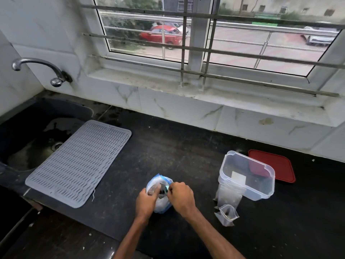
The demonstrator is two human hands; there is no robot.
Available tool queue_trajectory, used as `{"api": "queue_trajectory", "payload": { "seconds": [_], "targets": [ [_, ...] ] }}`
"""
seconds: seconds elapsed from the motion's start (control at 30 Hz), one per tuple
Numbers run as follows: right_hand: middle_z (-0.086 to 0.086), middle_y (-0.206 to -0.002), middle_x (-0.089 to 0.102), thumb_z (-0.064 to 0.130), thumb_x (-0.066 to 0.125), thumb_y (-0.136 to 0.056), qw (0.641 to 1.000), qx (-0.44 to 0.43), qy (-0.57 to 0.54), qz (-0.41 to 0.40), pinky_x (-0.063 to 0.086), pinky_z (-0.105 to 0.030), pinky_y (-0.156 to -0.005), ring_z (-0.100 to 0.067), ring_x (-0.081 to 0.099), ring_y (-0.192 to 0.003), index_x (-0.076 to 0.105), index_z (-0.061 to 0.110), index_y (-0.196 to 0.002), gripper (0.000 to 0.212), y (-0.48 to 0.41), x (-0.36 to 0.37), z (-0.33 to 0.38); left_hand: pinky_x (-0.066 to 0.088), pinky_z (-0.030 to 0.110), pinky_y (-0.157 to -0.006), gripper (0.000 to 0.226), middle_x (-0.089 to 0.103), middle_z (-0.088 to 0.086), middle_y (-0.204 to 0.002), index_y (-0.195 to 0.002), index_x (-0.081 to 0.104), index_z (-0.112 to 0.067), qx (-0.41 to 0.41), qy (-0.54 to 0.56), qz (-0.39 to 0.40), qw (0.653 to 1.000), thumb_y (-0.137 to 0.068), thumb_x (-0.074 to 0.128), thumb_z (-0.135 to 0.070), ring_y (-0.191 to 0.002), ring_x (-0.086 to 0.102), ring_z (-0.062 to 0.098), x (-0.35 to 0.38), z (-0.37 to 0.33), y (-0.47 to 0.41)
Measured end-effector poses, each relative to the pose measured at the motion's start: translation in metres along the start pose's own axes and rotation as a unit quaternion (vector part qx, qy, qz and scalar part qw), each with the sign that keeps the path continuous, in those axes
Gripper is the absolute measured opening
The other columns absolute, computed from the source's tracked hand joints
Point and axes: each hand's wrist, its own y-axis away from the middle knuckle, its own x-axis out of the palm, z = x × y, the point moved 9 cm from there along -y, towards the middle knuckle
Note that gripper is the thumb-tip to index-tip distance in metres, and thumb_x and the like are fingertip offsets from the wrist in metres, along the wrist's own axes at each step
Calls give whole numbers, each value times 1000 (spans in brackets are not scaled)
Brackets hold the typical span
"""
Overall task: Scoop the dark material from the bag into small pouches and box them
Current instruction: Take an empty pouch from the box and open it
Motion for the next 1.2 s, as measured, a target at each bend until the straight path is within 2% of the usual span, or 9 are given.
{"api": "queue_trajectory", "payload": {
  "seconds": [0.1, 0.23, 0.47, 0.6, 0.8, 0.87, 0.97, 1.07, 1.2],
  "targets": [
    [-8, -97, 72, 24, 45, -95, 1000, 1, 10, 0, 55, -39, -78, -27, 69, -88, 70, 13, -100, 28, 5, 4, 1, 51, 28, -64, 30, 72, 7, -93, -100, 65, -8, -3, -9, 0, 1000, -78, 81, -23, -82, 68, 18, -2, 5, -2],
    [-8, -98, 71, 24, 43, -97, 1000, -7, 27, -12, 55, -40, -78, -28, 69, -88, 67, 13, -103, 27, 8, 2, 1, 45, 22, -59, 29, 68, 8, -97, -103, 60, -8, -12, -17, 6, 1000, -78, 75, -3, -83, 64, 17, 0, 6, -1],
    [-6, -96, 72, 17, 49, -101, 996, -76, 45, -33, 57, -33, -72, -21, 70, -81, 62, 13, -107, 15, 22, 4, 16, 40, 20, -53, 21, 62, 2, -89, -95, 53, -11, -4, -50, 17, 999, -82, 69, -6, -74, 58, 10, 1, 2, 4],
    [-3, -92, 71, 24, 47, -102, 998, -52, 14, -37, 57, -31, -71, -17, 68, -79, 62, 15, -104, 18, 21, 7, 13, 45, 21, -55, 17, 64, 7, -96, -103, 54, -7, -36, -2, 20, 999, -89, 61, -4, -78, 62, 13, 0, 11, 2],
    [2, -86, 71, 32, 52, -97, 995, 25, -80, -49, 58, -36, -75, -14, 69, -78, 67, 20, -93, 20, 20, 9, 5, 51, 28, -60, 18, 66, 12, -98, -107, 53, -6, -69, 83, 29, 994, -89, 55, -1, -83, 66, 21, -3, 11, -5],
    [3, -86, 72, 33, 55, -94, 992, 45, -107, -53, 57, -36, -75, -14, 70, -80, 69, 21, -93, 19, 20, 9, 0, 52, 30, -62, 15, 67, 11, -95, -106, 54, -6, -70, 91, 45, 992, -91, 59, -7, -82, 67, 21, -1, 8, -5],
    [3, -87, 73, 33, 58, -92, 988, 62, -132, -54, 58, -36, -75, -14, 70, -80, 71, 21, -94, 17, 19, 11, -4, 60, 42, -71, 23, 74, 9, -84, -103, 68, 0, -53, 68, 56, 995, -92, 67, -21, -78, 71, 24, 4, 12, -13],
    [3, -89, 73, 32, 59, -93, 987, 70, -137, -52, 58, -35, -76, -12, 70, -82, 71, 22, -95, 16, 19, 10, -4, 54, 31, -61, 14, 73, 6, -76, -96, 72, -3, -65, 80, 37, 994, -94, 63, -14, -70, 69, 19, 2, 15, -13],
    [5, -92, 73, 30, 61, -93, 983, 75, -160, -46, 59, -32, -75, -9, 70, -82, 71, 23, -99, 13, 21, 11, -5, 53, 28, -58, 14, 73, 9, -83, -96, 69, -6, -79, 114, 48, 989, -97, 56, -6, -76, 69, 21, 4, 8, -7]
  ]
}}
